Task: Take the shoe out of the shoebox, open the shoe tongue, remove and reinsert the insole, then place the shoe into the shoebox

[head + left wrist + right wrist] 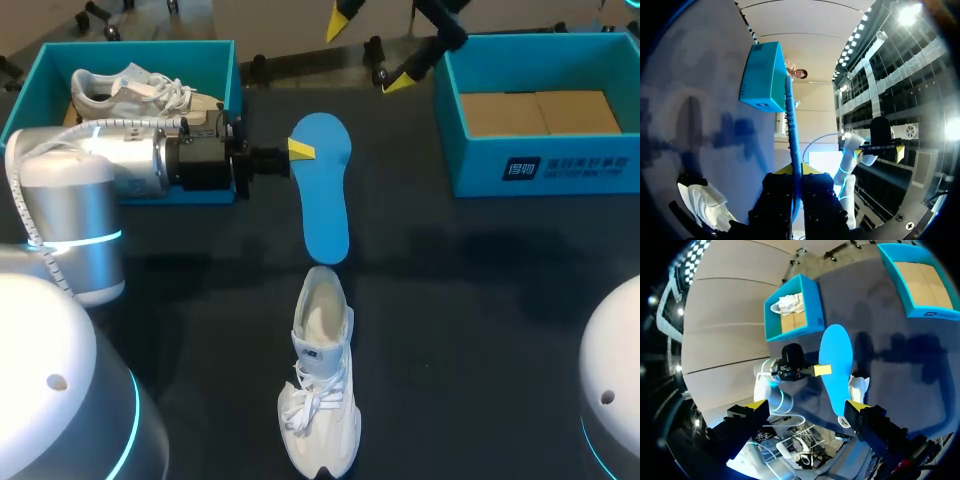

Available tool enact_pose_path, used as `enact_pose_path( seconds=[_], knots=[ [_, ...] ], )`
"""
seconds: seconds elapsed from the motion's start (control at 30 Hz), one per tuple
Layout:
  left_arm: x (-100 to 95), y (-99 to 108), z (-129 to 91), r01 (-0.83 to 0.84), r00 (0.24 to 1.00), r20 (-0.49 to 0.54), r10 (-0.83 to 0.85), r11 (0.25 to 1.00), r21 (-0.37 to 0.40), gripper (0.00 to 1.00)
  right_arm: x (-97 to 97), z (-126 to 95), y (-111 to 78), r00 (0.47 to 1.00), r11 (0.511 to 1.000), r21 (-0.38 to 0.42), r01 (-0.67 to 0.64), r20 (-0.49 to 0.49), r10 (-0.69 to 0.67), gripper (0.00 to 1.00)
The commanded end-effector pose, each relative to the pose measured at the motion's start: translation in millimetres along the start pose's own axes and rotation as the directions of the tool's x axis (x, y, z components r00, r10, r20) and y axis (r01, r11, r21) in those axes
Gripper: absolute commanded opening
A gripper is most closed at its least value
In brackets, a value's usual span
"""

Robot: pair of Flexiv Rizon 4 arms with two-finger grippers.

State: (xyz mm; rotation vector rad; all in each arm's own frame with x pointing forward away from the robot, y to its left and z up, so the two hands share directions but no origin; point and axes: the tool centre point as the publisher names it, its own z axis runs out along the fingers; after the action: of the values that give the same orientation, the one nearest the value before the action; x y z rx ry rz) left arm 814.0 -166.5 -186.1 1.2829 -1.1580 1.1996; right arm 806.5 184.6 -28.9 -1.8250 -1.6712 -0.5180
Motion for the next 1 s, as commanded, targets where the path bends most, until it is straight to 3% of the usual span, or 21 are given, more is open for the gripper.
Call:
enact_pose_path(
  seconds=[0.03,0.23,0.27,0.4,0.67,0.83,1.0],
  knots=[
    [-0.7,0.3,0.6,-0.001,1.0,-0.002,0.001,1.0,0.002,0.0,4.0,0.1,3.7,0.994,1.0,0.006,-0.001,0.111,0.001,1.0],
    [-0.7,0.3,0.6,-0.001,1.0,-0.002,0.001,1.0,0.002,0.0,4.0,0.1,3.7,0.994,1.0,0.006,-0.001,0.111,0.001,1.0],
    [-0.7,0.3,0.6,-0.001,1.0,-0.002,0.001,1.0,0.002,0.0,9.9,-1.4,2.7,0.985,1.0,-0.024,-0.015,0.17,0.019,1.0],
    [-0.7,0.3,0.6,-0.001,1.0,-0.002,0.001,1.0,0.002,0.0,19.5,7.5,-0.2,0.973,0.997,-0.076,0.018,0.231,0.0,1.0],
    [-0.7,0.3,0.6,-0.001,1.0,-0.002,0.001,1.0,0.002,0.0,39.0,24.6,9.9,0.932,0.996,-0.07,0.063,0.36,-0.034,1.0],
    [-0.7,0.3,0.6,-0.001,1.0,-0.002,0.001,1.0,0.002,0.0,43.2,40.0,8.3,0.886,0.983,-0.105,0.148,0.455,-0.085,1.0],
    [-0.7,0.3,0.6,-0.001,1.0,-0.002,0.001,1.0,0.002,0.0,38.0,50.8,1.4,0.87,0.977,-0.155,0.146,0.49,-0.052,1.0]
  ],
)
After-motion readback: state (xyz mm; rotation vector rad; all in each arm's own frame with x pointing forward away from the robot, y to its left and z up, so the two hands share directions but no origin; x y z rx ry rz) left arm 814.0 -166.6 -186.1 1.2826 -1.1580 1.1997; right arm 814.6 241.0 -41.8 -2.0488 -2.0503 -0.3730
